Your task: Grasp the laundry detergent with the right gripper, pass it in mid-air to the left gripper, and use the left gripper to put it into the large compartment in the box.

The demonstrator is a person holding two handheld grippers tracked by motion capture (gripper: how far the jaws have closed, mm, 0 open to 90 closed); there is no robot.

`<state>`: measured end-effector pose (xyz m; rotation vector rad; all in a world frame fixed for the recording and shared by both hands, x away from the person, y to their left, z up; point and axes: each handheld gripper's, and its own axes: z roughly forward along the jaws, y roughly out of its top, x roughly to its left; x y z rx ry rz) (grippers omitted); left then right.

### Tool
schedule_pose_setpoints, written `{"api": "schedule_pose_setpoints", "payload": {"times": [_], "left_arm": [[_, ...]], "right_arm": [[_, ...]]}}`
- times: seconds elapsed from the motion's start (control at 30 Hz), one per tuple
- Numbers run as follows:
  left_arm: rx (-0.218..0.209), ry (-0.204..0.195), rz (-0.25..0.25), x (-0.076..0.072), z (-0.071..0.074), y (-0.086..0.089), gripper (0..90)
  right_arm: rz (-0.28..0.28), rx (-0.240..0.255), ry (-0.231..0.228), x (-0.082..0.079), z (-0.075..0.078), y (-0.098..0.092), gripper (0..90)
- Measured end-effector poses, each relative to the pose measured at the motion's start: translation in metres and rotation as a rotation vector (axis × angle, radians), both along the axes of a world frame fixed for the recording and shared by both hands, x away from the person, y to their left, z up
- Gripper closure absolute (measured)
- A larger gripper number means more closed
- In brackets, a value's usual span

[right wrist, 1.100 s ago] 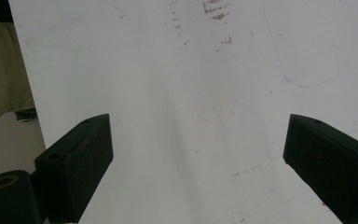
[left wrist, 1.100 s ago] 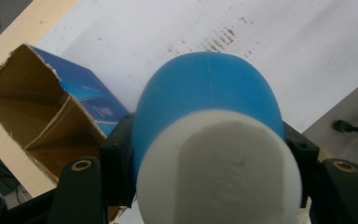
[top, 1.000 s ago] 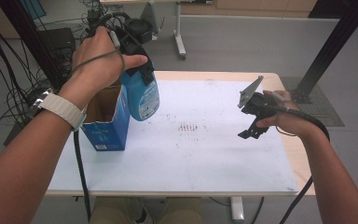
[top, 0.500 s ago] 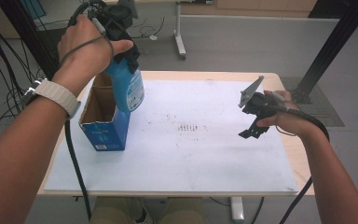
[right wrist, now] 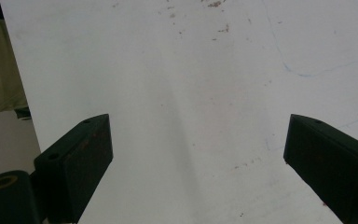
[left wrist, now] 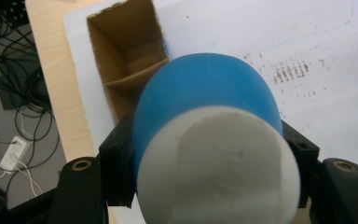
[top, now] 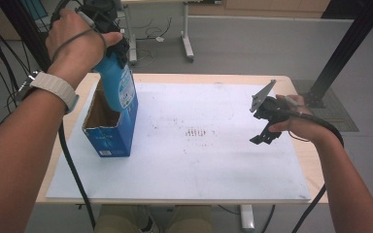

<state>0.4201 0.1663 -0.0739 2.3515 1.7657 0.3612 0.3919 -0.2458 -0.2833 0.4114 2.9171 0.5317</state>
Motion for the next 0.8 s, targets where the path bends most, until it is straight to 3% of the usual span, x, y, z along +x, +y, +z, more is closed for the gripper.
{"api": "schedule_pose_setpoints", "payload": {"times": [0.3,0.8], "left_arm": [[0.003,0.001,0.06,0.006,0.003,0.013,37.3],[-0.001,-0.004,0.145,0.015,-0.01,0.034,37.3]], "right_arm": [[-0.002,-0.001,-0.002,0.002,0.0,-0.001,8.0],[-0.02,0.005,0.003,0.001,-0.003,-0.006,8.0]]}}
